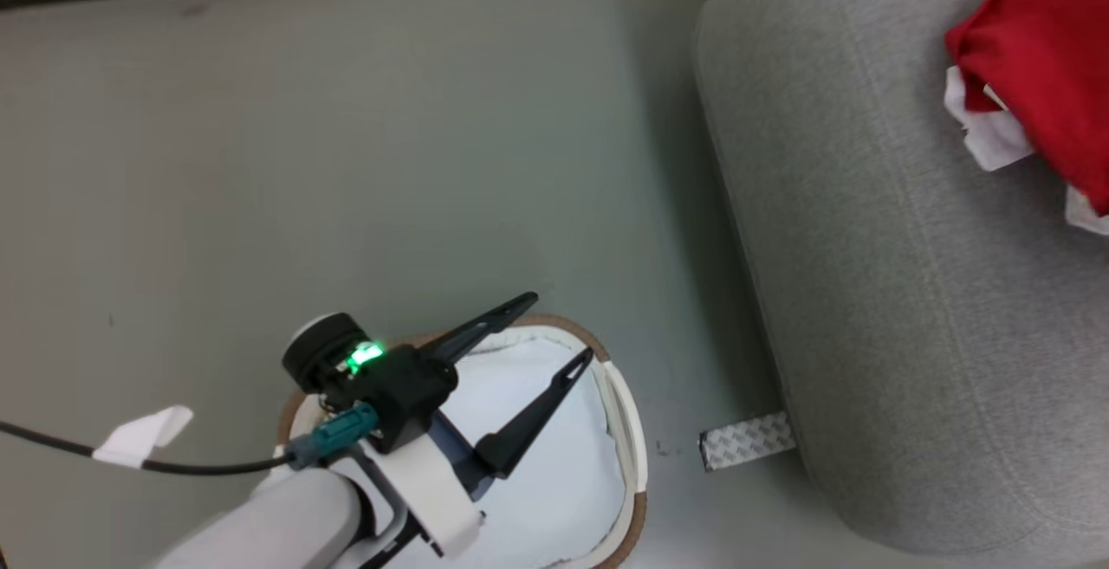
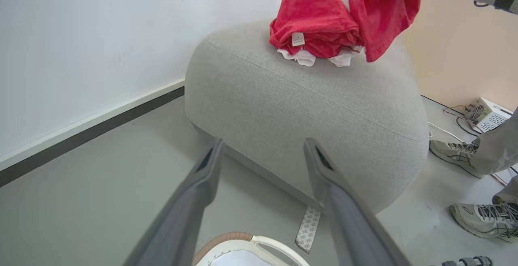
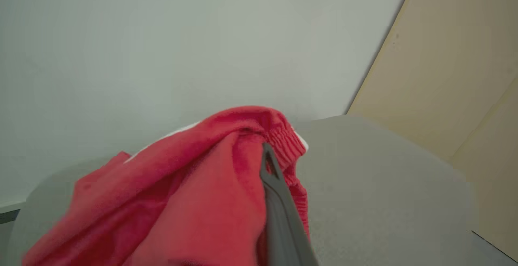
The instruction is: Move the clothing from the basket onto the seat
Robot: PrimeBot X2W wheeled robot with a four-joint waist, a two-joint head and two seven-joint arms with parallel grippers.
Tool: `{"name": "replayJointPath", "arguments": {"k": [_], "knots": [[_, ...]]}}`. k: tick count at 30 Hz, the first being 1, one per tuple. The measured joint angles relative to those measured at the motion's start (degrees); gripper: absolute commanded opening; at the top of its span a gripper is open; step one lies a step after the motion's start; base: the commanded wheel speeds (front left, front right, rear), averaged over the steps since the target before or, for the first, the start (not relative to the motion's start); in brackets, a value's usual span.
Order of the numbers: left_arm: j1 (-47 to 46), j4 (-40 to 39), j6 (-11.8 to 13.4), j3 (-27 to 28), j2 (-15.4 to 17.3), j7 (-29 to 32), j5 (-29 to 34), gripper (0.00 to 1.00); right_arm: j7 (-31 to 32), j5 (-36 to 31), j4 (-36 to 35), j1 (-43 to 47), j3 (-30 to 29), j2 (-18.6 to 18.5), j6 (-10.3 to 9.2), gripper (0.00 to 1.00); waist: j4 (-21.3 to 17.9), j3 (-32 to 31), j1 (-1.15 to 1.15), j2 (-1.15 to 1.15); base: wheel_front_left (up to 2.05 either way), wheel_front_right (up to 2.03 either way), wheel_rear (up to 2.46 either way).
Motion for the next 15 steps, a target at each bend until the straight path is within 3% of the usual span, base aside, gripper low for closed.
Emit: {"name": "replayJointPath", "arguments": {"k": [5, 15], "knots": [[-0.2, -1.3, 0.0, 0.7, 2.1, 0.0, 0.3, 1.00, 2.7, -2.1, 5.8, 0.9, 4.9, 2.6, 0.01, 0.00, 0.9, 3.8, 0.00, 0.00, 0.00, 0.00, 0.00], [-0.4, -1.3, 0.0, 1.1, 2.5, -1.0, 0.0, 1.00, 6.9, -4.3, 12.5, 0.9, 6.2, 2.8, 0.01, 0.00, 2.5, 5.5, 0.00, 0.00, 0.00, 0.00, 0.00]]}}
